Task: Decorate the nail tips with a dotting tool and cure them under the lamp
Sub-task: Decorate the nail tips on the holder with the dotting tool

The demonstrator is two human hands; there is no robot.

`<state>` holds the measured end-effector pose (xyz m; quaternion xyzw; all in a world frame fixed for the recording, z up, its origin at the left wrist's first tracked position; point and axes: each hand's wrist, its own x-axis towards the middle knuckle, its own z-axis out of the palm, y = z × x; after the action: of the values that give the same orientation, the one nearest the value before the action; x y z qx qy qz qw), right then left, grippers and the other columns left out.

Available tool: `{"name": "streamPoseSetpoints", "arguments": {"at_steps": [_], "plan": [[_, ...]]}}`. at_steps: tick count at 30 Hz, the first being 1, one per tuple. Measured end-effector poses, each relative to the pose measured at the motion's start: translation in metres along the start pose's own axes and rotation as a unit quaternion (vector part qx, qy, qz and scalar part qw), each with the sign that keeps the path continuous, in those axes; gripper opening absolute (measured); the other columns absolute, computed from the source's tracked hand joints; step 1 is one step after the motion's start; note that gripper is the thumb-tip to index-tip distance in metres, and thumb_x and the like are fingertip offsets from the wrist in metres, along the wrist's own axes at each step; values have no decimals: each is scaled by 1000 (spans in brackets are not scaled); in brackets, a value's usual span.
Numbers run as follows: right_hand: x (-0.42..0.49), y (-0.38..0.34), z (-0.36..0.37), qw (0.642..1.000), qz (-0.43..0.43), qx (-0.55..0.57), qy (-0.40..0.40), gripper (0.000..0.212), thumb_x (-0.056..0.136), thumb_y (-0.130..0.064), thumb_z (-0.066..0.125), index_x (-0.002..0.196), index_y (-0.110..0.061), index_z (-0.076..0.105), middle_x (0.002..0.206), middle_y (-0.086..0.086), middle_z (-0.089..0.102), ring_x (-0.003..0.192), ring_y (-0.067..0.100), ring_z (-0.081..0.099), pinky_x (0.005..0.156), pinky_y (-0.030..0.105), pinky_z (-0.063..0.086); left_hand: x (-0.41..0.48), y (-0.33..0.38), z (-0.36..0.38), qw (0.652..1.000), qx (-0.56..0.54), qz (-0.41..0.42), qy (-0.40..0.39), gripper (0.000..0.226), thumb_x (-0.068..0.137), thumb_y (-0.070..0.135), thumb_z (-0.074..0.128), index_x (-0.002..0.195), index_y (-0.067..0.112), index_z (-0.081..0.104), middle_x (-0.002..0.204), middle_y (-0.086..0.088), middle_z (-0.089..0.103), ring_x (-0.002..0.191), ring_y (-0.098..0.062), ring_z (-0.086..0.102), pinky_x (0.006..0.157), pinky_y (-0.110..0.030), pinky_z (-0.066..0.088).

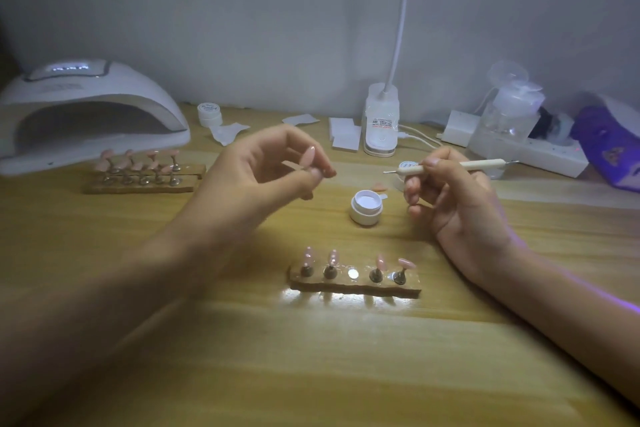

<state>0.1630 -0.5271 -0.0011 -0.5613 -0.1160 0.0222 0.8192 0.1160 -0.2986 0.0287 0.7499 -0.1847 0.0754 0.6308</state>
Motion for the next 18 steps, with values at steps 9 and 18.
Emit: {"name": "streamPoseSetpoints", "arguments": {"at_steps": [9, 18], "plan": [[-1, 1, 3, 977, -70, -202, -12, 22, 96, -10, 58, 77, -12, 47, 58, 2, 57, 50, 14, 50, 44, 26, 48, 16, -28, 12, 999, -13, -29, -8, 14, 75, 30, 81, 76, 29, 67, 92, -5, 74, 99, -31, 68, 77, -24, 53], [2, 6, 0, 975, -29, -215, -53, 23, 97, -7, 57, 78, -12, 45, 57, 1, 58, 69, 30, 55, 47, 30, 54, 12, -43, 9, 996, 63, -18, -56, 5, 80, 31, 73, 83, 27, 74, 94, 6, 75, 86, -18, 68, 69, -19, 51]]}}
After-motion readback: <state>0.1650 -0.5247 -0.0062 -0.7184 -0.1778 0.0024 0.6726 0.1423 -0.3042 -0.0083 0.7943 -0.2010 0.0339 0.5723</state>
